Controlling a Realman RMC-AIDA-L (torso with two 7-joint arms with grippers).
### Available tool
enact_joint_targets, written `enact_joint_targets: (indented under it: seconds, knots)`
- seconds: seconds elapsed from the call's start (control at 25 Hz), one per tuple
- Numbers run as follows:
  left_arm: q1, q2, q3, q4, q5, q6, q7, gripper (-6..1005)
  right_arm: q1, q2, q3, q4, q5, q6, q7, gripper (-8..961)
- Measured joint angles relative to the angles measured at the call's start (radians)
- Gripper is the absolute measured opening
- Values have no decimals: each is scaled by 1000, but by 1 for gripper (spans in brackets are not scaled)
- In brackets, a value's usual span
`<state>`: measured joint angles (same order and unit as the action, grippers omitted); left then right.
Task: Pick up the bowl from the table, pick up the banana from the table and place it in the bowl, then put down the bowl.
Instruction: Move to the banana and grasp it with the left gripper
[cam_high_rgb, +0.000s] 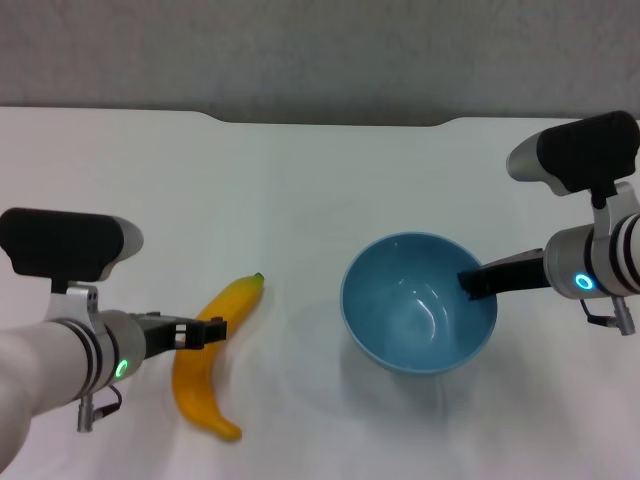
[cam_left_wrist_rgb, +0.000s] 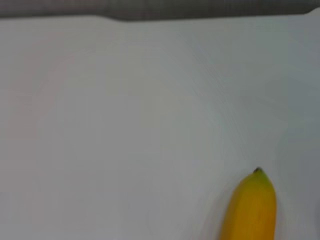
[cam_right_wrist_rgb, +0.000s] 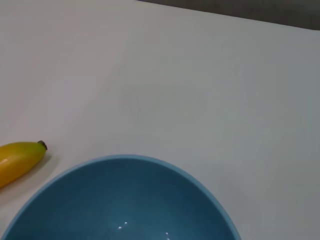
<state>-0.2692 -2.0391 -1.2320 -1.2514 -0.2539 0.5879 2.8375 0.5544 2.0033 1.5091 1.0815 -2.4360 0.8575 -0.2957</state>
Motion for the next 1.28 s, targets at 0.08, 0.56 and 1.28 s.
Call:
enact_joint_targets:
  seconds: [0.08, 0.56, 1.28]
  knots:
    - [-3, 1, 6, 29, -23, -12, 4, 890, 0, 0, -2, 0, 0, 0, 0, 32]
    - [-38, 0, 9, 105, -26, -11, 1, 890, 1, 0, -2, 2, 0, 0, 0, 32]
    - [-59, -2, 4, 166, -38, -36, 1, 890, -1, 1, -3, 14, 9, 0, -12, 33]
